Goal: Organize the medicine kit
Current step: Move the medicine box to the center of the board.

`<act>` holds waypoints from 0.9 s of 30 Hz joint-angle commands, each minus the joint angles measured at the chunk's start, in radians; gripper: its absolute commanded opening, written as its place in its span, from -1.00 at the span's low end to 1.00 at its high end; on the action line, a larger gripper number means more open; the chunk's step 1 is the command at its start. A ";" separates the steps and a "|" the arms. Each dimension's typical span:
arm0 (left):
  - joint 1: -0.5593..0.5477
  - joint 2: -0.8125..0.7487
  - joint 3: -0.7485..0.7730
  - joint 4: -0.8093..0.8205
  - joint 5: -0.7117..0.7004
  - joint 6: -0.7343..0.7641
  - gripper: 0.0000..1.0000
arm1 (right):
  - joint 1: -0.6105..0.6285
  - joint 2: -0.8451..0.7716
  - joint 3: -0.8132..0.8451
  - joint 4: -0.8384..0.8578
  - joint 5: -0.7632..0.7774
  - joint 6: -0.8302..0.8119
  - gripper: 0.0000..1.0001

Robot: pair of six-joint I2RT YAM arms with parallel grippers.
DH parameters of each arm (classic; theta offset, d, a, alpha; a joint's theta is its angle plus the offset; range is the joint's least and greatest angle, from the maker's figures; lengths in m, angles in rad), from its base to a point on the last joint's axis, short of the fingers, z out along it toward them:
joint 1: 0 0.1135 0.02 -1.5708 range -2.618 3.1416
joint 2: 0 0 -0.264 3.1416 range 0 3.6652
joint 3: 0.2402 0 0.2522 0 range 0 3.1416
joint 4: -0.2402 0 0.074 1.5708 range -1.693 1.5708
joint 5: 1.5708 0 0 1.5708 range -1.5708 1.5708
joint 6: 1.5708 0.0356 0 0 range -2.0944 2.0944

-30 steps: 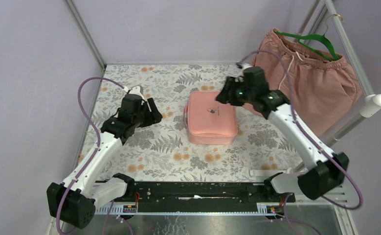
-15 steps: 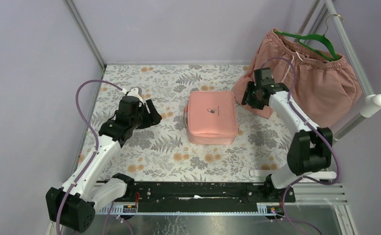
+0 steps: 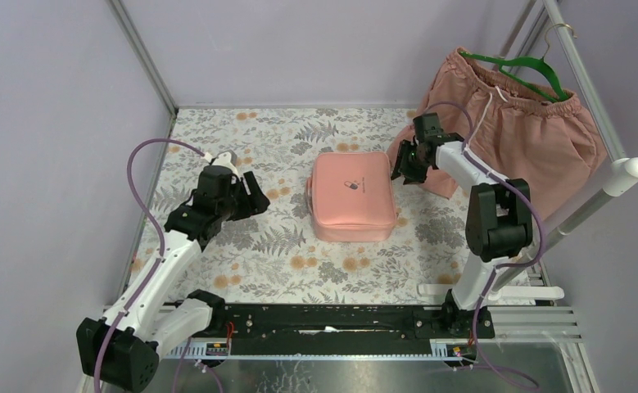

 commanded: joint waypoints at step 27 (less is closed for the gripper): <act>0.010 0.006 -0.046 0.015 -0.012 -0.044 0.45 | 0.253 -0.584 -0.509 0.477 0.040 -0.187 0.15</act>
